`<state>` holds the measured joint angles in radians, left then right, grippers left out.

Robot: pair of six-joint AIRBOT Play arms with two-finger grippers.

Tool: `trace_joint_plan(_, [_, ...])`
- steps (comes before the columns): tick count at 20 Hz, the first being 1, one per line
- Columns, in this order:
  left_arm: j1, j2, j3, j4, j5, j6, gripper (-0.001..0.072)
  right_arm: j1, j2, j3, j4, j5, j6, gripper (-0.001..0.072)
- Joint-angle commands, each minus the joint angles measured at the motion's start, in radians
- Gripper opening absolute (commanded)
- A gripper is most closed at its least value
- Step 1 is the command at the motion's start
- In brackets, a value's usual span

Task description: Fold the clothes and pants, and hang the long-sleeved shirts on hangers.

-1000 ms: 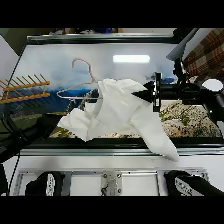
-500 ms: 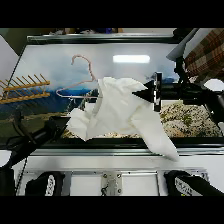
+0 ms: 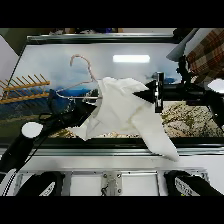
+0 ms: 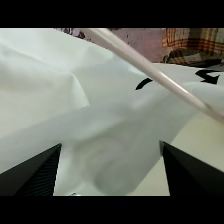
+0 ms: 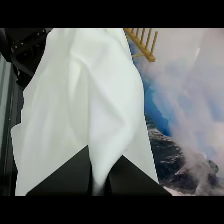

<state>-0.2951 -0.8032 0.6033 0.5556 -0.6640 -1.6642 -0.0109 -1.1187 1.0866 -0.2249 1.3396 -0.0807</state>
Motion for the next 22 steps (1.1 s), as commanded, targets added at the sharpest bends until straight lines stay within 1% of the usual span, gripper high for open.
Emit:
trace_joint_plan(1, [-0.08, -0.069, 0.034, 0.001, 0.035, -0.003, 0.0676, 0.0, 0.005, 0.001, -0.003, 0.0, 0.003, 0.0029])
trace_joint_plan(4, [-0.102, -0.034, 0.034, 0.005, 0.033, -0.002, 0.0676, 0.0, 0.005, 0.001, -0.003, 0.0, 0.003, 0.003])
trace_joint_plan(5, [-0.106, -0.022, 0.034, 0.029, 0.025, -0.005, 0.0676, 0.0, 0.005, 0.001, -0.003, 0.0, 0.003, 0.003])
trace_joint_plan(8, [-0.106, -0.007, 0.033, 0.108, -0.041, -0.071, 0.0675, 0.0, 0.005, 0.001, -0.003, 0.0, 0.003, 0.003])
trace_joint_plan(9, [-0.106, -0.007, 0.031, 0.108, -0.053, -0.072, 0.0594, 0.0, 0.005, 0.001, -0.003, 0.0, 0.003, 0.003])
trace_joint_plan(10, [-0.106, -0.007, 0.028, 0.108, -0.061, -0.072, 0.0555, 0.0, 0.005, 0.001, -0.003, 0.0, 0.003, 0.003])
trace_joint_plan(11, [-0.106, -0.007, 0.028, 0.108, -0.063, -0.072, 0.0554, 0.0, 0.005, 0.001, -0.003, 0.0, 0.003, 0.0029])
trace_joint_plan(12, [-0.106, -0.007, 0.029, 0.107, -0.059, -0.072, 0.0486, 0.0, 0.005, 0.001, -0.003, -0.001, 0.003, 0.0029])
trace_joint_plan(13, [-0.106, -0.007, 0.028, 0.112, -0.059, -0.071, 0.0185, 0.0, 0.005, 0.001, -0.003, 0.0, 0.003, 0.003])
trace_joint_plan(14, [-0.106, -0.007, 0.029, 0.13, -0.054, -0.071, 0.0019, 0.0, 0.005, 0.001, -0.003, 0.0, 0.003, 0.0029])
trace_joint_plan(16, [-0.092, -0.006, 0.029, 0.145, -0.051, -0.076, 0.002, 0.0, 0.01, 0.001, -0.002, -0.001, 0.012, 0.0029])
trace_joint_plan(17, [-0.068, -0.005, 0.029, 0.145, -0.063, -0.077, 0.002, 0.0, 0.017, 0.001, -0.003, -0.006, 0.044, 0.0029])
trace_joint_plan(18, [-0.04, 0.002, 0.029, 0.158, -0.077, -0.077, 0.002, -0.002, 0.027, 0.001, -0.003, -0.015, 0.076, 0.0029])
trace_joint_plan(21, [0.067, 0.063, 0.029, 0.208, -0.107, -0.083, 0.002, -0.002, 0.068, 0.001, -0.006, -0.05, 0.095, 0.0028])
trace_joint_plan(22, [0.108, 0.085, 0.029, 0.216, -0.123, -0.083, 0.0019, -0.002, 0.08, 0.001, -0.007, -0.058, 0.123, 0.0027])
